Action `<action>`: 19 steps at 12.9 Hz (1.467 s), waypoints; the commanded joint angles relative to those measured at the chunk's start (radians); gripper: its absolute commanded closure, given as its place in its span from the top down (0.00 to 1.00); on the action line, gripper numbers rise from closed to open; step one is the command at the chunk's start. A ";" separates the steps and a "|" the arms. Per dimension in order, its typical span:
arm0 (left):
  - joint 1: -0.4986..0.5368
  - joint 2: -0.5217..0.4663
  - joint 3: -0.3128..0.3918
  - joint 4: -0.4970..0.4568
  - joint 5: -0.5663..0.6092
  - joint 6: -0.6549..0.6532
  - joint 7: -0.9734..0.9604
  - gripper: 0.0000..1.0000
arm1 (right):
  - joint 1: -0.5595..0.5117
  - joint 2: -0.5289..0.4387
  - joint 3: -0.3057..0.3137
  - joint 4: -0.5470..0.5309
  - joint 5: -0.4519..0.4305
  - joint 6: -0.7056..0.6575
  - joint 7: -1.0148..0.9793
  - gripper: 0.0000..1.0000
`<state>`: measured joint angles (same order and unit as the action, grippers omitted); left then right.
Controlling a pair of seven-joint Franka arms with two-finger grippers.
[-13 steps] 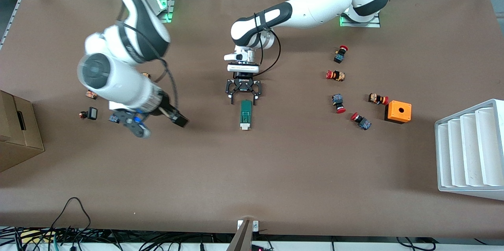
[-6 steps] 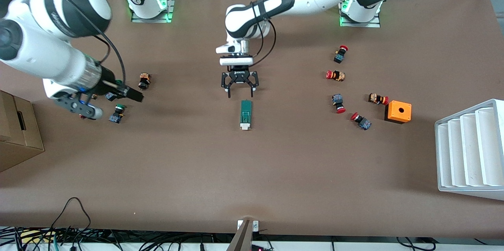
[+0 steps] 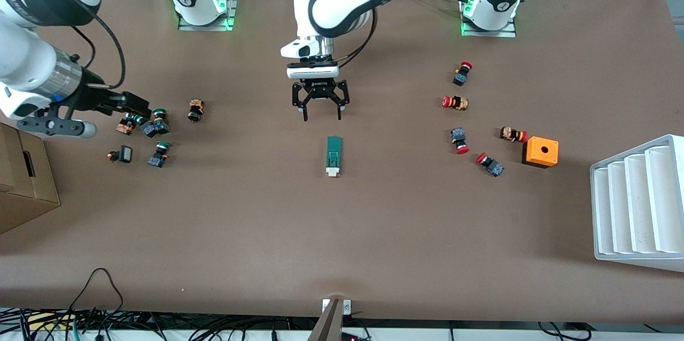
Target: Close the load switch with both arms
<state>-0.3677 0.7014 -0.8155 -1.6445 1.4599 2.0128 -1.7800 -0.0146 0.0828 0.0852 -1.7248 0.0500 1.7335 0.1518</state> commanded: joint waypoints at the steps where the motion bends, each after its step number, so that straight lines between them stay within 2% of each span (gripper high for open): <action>1: 0.012 -0.156 0.083 0.004 -0.242 0.092 0.201 1.00 | -0.010 -0.020 -0.004 0.001 -0.033 -0.031 -0.052 1.00; 4: 0.013 -0.233 0.159 0.078 -0.542 0.095 0.455 1.00 | -0.010 -0.011 -0.002 0.022 -0.058 -0.020 -0.057 1.00; 7: 0.012 -0.301 0.283 0.147 -0.841 0.090 0.727 1.00 | -0.008 0.000 -0.002 0.033 -0.084 -0.020 -0.057 1.00; 10: 0.009 -0.376 0.438 0.150 -1.134 0.078 0.928 1.00 | -0.007 -0.001 0.002 0.036 -0.098 -0.031 -0.038 1.00; 14: 0.022 -0.459 0.619 0.143 -1.459 -0.073 1.096 1.00 | -0.007 0.009 0.002 0.086 -0.096 -0.046 -0.060 1.00; 16: 0.055 -0.490 0.671 0.144 -1.529 -0.199 1.181 1.00 | -0.007 0.014 0.002 0.091 -0.096 -0.046 -0.064 1.00; 17: 0.053 -0.511 0.726 0.138 -1.559 -0.238 1.221 1.00 | -0.004 0.035 0.007 0.091 -0.102 -0.043 -0.067 1.00; 19: 0.055 -0.548 0.782 0.133 -1.576 -0.311 1.274 1.00 | -0.002 0.045 0.010 0.097 -0.102 -0.040 -0.066 1.00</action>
<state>-0.3108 0.2081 -0.0756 -1.4855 -0.0834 1.7600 -0.5671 -0.0155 0.1014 0.0856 -1.6597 -0.0356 1.7082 0.0986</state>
